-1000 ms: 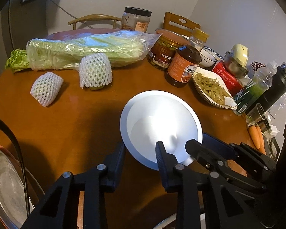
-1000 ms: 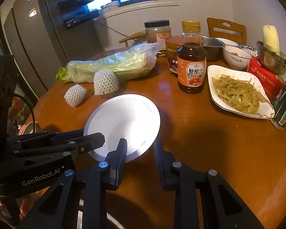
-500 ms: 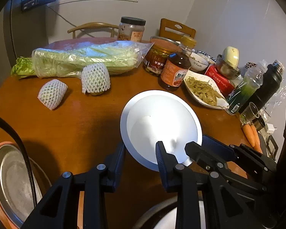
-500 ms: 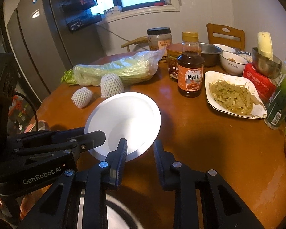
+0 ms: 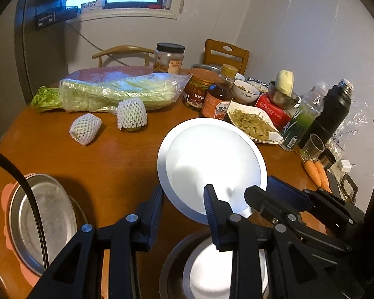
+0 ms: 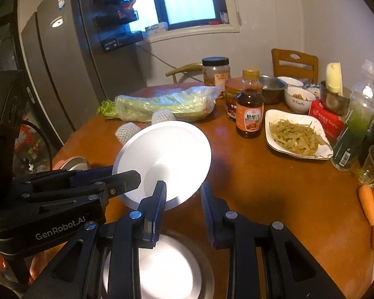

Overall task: Organize plates and bowls
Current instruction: 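Lift the red cup and lower it into the steel bowl, open left tool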

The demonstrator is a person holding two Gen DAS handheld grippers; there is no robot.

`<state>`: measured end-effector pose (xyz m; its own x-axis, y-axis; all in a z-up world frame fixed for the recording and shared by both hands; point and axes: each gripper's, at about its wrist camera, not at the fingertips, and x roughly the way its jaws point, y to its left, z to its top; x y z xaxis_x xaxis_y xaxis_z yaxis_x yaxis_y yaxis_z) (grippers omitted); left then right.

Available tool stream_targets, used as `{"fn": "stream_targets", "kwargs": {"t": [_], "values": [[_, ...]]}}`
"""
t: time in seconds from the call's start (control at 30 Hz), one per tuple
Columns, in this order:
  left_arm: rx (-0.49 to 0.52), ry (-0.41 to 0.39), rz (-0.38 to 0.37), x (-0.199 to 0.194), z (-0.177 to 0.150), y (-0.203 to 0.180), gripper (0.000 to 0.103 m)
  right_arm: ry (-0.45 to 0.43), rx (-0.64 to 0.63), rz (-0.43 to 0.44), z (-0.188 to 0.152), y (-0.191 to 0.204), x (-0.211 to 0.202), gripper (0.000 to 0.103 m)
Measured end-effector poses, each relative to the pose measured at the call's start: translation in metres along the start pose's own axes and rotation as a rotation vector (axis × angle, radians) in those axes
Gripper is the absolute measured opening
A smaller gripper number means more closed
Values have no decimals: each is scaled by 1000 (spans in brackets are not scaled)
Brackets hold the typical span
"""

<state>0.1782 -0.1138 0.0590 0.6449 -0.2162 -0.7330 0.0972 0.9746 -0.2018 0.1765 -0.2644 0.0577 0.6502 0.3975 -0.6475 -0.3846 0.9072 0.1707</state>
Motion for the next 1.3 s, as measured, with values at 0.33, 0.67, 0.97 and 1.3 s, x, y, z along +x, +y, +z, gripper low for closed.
{"fn": "stream_targets", "kwargs": {"t": [0.33, 0.67, 0.97, 1.3], "values": [[19, -46, 7, -36, -19, -5, 33, -46, -14, 5, -15, 20, -35, 31], [44, -58, -6, -57, -41, -14, 33, -59, -10, 0, -38, 28, -60, 31], [64, -49, -9, -62, -65, -18, 33, -67, -4, -7, -63, 33, -76, 31], [88, -21, -4, -55, -82, -23, 33, -52, 20, -11, -86, 31, -79, 31]]}}
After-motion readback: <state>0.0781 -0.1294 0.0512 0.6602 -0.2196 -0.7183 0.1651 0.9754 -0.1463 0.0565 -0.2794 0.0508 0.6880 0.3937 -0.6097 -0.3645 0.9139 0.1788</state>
